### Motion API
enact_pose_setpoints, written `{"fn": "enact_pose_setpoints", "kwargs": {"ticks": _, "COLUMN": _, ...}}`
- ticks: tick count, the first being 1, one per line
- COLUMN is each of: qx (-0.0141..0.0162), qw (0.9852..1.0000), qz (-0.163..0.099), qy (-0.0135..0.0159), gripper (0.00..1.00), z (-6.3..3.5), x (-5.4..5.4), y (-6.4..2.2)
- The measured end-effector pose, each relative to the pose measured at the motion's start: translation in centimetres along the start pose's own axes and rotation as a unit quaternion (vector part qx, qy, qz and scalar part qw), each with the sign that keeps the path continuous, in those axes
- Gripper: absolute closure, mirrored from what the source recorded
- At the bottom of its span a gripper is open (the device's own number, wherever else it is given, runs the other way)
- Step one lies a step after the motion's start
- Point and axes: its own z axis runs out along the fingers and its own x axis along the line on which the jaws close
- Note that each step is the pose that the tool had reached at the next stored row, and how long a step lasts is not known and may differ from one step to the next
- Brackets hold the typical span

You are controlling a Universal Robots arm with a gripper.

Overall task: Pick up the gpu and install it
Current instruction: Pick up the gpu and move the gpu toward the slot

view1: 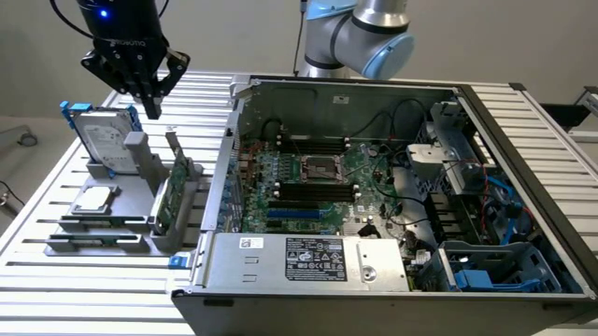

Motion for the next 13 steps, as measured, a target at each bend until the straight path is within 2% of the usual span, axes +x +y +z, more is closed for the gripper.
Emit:
{"fn": "enact_pose_setpoints", "kwargs": {"ticks": 1, "qx": 0.0, "qw": 1.0, "qz": 0.0, "qy": 0.0, "gripper": 0.88, "z": 0.0, "x": 0.0, "y": 0.0}}
{"fn": "enact_pose_setpoints", "kwargs": {"ticks": 2, "qx": 0.0, "qw": 1.0, "qz": 0.0, "qy": 0.0, "gripper": 0.83, "z": 0.0, "x": 0.0, "y": 0.0}}
{"fn": "enact_pose_setpoints", "kwargs": {"ticks": 3, "qx": 0.0, "qw": 1.0, "qz": 0.0, "qy": 0.0, "gripper": 0.83, "z": 0.0, "x": 0.0, "y": 0.0}}
{"fn": "enact_pose_setpoints", "kwargs": {"ticks": 5, "qx": 0.0, "qw": 1.0, "qz": 0.0, "qy": 0.0, "gripper": 0.7, "z": 0.0, "x": 0.0, "y": 0.0}}
{"fn": "enact_pose_setpoints", "kwargs": {"ticks": 7, "qx": 0.0, "qw": 1.0, "qz": 0.0, "qy": 0.0, "gripper": 0.7, "z": 0.01, "x": 0.1, "y": 0.0}}
{"fn": "enact_pose_setpoints", "kwargs": {"ticks": 8, "qx": -0.0001, "qw": 1.0, "qz": 0.0, "qy": -0.0001, "gripper": 0.64, "z": 0.11, "x": 0.1, "y": -0.03}}
{"fn": "enact_pose_setpoints", "kwargs": {"ticks": 13, "qx": 0.0, "qw": 1.0, "qz": 0.0, "qy": 0.0, "gripper": 0.64, "z": 1.01, "x": 0.2, "y": -0.13}}
